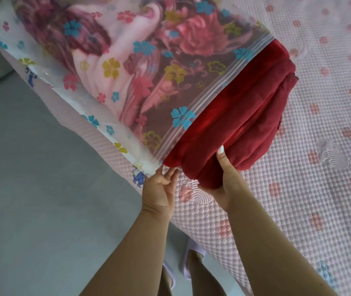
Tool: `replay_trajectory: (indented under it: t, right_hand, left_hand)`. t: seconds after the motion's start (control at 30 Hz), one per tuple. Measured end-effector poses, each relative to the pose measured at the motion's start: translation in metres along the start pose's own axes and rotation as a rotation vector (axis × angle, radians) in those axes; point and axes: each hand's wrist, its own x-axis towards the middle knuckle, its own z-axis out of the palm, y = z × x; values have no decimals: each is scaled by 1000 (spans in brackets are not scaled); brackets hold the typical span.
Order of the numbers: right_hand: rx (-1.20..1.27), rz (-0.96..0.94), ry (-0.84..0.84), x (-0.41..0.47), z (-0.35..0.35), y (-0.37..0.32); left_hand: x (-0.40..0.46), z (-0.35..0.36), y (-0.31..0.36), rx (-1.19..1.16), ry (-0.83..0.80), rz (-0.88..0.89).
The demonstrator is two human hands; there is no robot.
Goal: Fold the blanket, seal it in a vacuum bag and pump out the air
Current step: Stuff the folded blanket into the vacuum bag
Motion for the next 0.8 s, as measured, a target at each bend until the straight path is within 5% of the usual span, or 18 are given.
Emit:
replay_trajectory:
  t: [0.2, 0.43, 0.8]
  right_hand:
    - [-19, -38, 22, -5, 3, -2]
    - [-41, -83, 13, -13, 5, -8]
    - [2, -20, -55, -3, 15, -10]
  left_hand:
    - [-2, 8, 6, -14, 23, 129]
    - [10, 18, 1, 446, 206, 387]
    - [9, 0, 7, 472, 197, 352]
